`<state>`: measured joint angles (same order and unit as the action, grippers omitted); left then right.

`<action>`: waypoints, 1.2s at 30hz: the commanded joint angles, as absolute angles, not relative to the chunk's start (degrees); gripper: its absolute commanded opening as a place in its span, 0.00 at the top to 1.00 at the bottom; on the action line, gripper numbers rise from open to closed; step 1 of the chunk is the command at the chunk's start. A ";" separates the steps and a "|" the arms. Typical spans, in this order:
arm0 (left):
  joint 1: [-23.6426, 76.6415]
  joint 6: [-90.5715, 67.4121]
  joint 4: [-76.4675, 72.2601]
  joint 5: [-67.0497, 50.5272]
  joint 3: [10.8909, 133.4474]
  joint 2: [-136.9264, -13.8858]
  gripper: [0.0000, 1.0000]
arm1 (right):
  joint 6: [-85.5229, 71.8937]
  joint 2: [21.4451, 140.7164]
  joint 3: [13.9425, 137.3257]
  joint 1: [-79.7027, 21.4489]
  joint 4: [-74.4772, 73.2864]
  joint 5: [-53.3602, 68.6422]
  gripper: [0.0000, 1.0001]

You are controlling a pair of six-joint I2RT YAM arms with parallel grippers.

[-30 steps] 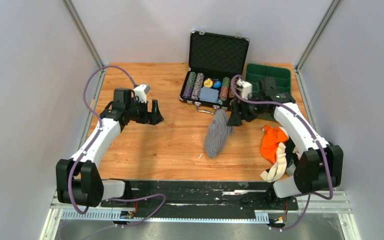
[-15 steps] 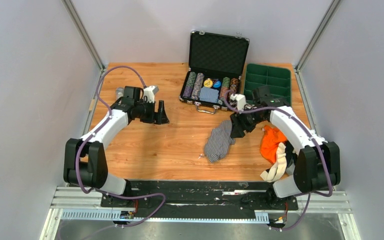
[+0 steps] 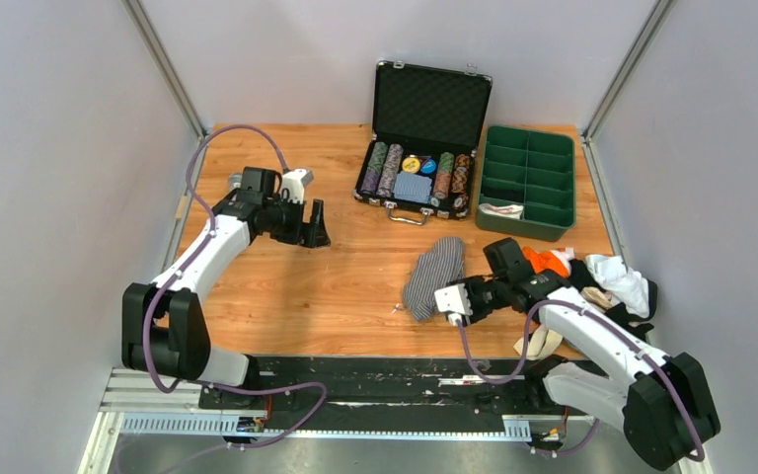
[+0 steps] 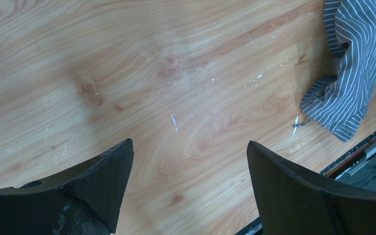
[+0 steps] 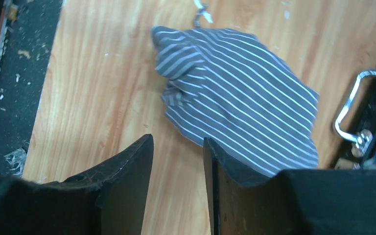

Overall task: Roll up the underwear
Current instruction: Move the underwear to the center of the board.

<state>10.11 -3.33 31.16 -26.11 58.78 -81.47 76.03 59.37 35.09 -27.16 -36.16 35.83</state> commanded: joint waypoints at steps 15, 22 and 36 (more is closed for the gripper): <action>9.13 -2.07 32.96 -25.37 60.88 -74.46 0.04 | 87.05 69.03 27.59 -33.82 -9.34 31.64 0.96; 9.05 -2.61 32.27 -26.42 61.73 -75.32 0.04 | 68.67 66.25 46.73 -34.44 -15.49 34.68 1.00; 9.05 -1.43 33.35 -27.48 63.81 -78.50 0.05 | 14.07 90.63 100.33 -26.15 -53.08 54.81 1.00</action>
<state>9.32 -2.26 33.19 -26.48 60.77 -78.24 29.36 89.84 104.16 -30.17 -44.91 48.21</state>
